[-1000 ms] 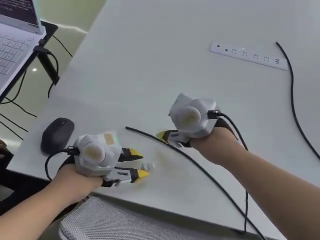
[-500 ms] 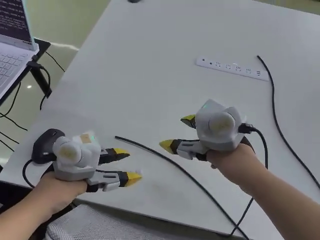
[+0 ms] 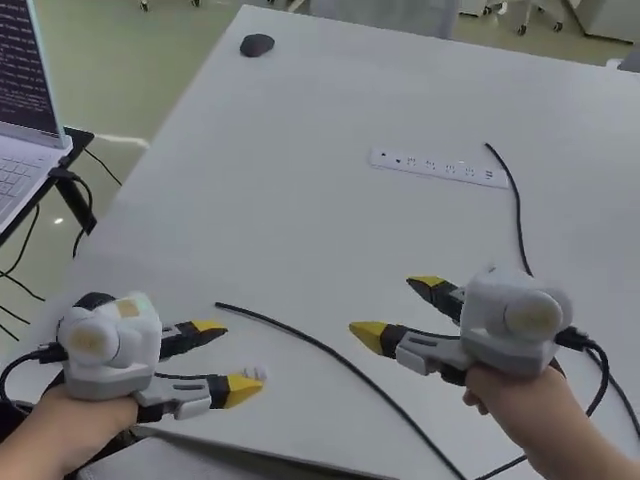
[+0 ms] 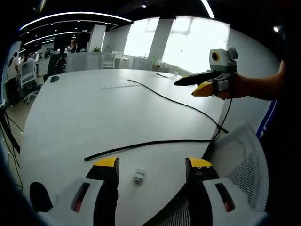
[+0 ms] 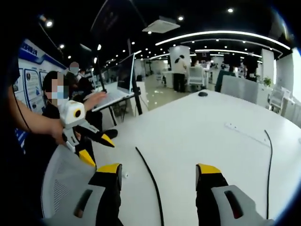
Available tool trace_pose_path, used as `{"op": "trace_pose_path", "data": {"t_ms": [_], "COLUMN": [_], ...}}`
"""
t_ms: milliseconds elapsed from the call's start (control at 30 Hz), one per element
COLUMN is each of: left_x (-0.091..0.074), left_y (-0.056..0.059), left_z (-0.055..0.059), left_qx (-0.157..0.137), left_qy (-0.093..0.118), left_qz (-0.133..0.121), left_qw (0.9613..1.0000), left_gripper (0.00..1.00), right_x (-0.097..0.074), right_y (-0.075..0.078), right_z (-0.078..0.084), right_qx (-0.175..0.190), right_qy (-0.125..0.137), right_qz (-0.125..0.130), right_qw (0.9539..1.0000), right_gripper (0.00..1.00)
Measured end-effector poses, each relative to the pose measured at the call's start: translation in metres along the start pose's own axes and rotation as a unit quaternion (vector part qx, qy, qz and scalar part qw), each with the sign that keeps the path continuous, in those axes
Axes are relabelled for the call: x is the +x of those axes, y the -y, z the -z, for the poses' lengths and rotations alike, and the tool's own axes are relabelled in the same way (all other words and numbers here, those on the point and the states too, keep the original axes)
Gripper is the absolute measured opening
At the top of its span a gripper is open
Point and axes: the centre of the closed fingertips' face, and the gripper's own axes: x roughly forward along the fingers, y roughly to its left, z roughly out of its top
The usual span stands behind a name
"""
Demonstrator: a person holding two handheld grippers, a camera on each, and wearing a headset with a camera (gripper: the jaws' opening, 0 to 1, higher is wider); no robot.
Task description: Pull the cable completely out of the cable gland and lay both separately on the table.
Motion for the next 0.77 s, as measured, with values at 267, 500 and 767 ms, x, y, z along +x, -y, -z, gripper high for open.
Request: {"op": "trace_pose_path", "data": {"t_ms": [267,500,767], "left_x": [-0.006,-0.013,-0.018], "left_y": [0.005,0.004,0.003], "left_z": [0.001,-0.002,0.008], "left_qx": [-0.002,0.001,0.004], "left_qy": [-0.002,0.005,-0.016], "left_qz": [-0.006,-0.017,-0.026], "left_qw": [1.0,0.9998,0.9995], "left_gripper": [0.63,0.68,0.73], "right_x": [-0.032,-0.048,-0.049], "right_y": [0.001,-0.002,-0.015], "right_z": [0.023,0.052,0.073], "right_qx": [0.038,0.044,0.059], "right_qy": [0.019,0.004,-0.014], "right_qz": [0.013,0.018,0.008], "right_qw": [0.999,0.9989,0.9981], "right_gripper": [0.71,0.76,0.83]}}
